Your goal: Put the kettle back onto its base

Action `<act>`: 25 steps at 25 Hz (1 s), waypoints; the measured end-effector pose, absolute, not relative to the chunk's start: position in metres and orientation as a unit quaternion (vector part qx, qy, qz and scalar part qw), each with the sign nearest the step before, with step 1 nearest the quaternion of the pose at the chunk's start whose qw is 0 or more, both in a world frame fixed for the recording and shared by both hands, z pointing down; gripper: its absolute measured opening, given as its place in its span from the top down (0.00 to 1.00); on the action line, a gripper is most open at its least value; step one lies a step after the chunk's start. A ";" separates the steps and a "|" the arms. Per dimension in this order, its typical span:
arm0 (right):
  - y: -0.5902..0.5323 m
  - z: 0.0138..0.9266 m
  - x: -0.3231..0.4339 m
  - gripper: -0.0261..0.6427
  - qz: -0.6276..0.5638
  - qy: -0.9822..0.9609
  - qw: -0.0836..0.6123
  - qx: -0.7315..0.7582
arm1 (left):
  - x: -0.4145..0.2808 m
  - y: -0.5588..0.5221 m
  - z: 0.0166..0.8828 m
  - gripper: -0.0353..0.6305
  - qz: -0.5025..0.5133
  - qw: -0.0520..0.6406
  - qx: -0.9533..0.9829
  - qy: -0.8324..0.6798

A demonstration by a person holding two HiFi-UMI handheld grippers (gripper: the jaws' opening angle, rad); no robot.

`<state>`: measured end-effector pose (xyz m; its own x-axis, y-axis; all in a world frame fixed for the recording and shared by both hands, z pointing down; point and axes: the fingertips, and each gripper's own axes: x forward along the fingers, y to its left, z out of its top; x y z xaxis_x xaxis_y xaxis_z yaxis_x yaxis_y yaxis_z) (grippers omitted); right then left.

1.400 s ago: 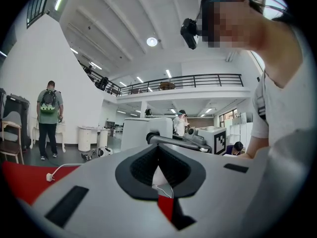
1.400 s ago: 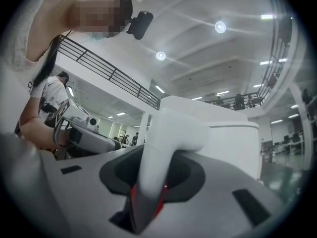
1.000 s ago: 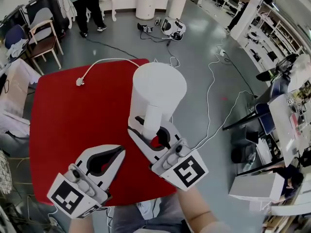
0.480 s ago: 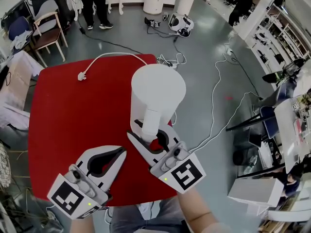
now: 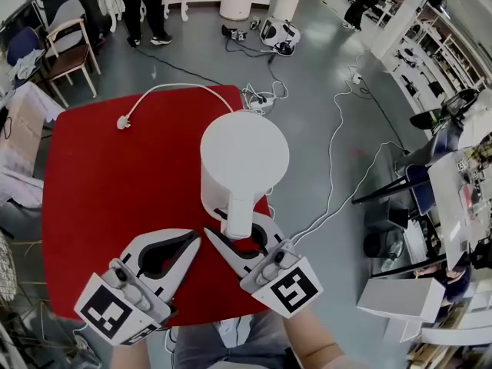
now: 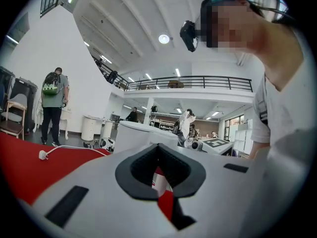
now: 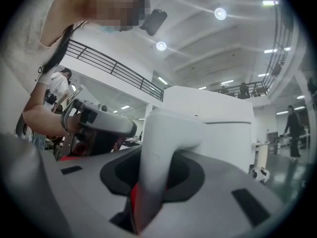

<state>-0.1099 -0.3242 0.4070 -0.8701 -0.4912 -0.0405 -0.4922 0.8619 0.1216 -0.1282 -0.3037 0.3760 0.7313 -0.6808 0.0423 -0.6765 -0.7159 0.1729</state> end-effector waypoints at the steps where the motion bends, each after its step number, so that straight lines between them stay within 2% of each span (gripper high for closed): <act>1: -0.323 0.408 -0.107 0.81 0.063 0.965 0.001 -0.256 | -0.127 -0.303 0.376 0.94 -0.012 0.089 0.926 -0.366; 11: -0.328 0.406 -0.102 0.81 0.033 0.963 -0.014 -0.266 | -0.128 -0.299 0.367 0.94 -0.010 0.098 0.925 -0.368; 16: -0.318 0.421 -0.101 0.81 0.034 0.964 -0.053 -0.260 | -0.132 -0.297 0.364 0.94 -0.011 0.106 0.923 -0.370; 25: -0.321 0.425 -0.098 0.81 0.039 0.963 -0.071 -0.255 | -0.126 -0.291 0.365 0.94 0.003 0.103 0.922 -0.373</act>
